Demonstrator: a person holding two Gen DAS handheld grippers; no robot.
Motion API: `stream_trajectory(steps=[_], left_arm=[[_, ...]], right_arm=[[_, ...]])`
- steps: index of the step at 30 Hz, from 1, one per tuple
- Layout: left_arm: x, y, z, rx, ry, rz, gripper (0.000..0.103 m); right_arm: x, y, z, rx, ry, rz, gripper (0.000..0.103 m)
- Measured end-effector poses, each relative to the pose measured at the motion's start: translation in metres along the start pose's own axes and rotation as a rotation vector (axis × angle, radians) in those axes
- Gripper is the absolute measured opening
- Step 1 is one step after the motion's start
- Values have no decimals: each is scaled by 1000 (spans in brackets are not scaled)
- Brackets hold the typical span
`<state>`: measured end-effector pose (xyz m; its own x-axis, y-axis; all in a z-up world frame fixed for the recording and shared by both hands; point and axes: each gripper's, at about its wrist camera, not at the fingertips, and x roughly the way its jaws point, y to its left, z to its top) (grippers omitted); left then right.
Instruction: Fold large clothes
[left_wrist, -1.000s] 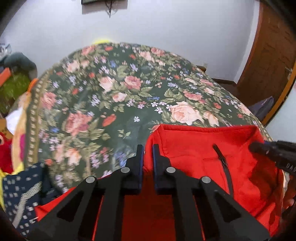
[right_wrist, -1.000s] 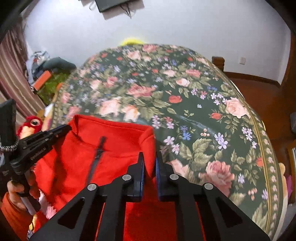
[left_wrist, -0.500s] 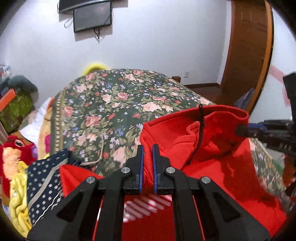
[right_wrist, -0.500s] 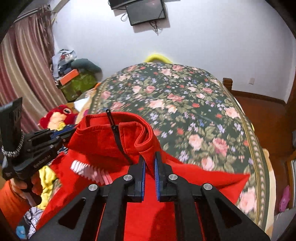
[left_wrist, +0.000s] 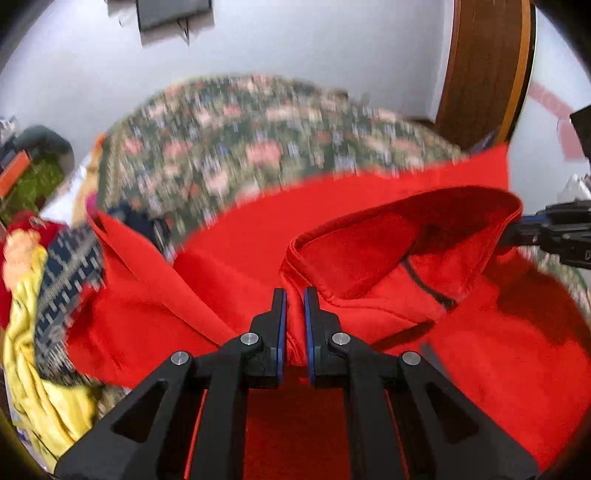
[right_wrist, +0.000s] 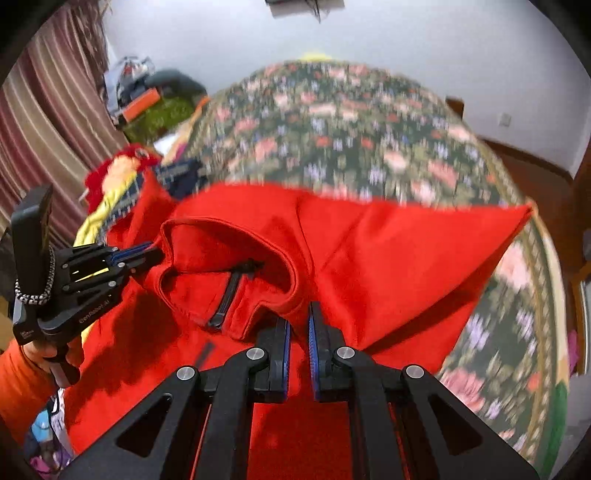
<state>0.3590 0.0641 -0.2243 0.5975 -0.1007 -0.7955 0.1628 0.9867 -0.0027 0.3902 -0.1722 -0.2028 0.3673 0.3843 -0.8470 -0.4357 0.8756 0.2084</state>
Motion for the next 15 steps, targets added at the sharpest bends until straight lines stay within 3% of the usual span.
stream_trajectory(steps=[3,7,12,15], left_arm=[[10,-2,-17,-3,57,-11,8],[2,-5,-31,13,50,-7,8],[-14,-2,-42,51,68,12,19],[-27,5,-47,65,61,35,25]], right_arm=[[8,2,-15,-30,29,-69,6],[7,-1,-27,-40,57,-118,6],[-3,-13,-36,5,126,-113,6],[-16,-19,-38,19,120,-101,6]])
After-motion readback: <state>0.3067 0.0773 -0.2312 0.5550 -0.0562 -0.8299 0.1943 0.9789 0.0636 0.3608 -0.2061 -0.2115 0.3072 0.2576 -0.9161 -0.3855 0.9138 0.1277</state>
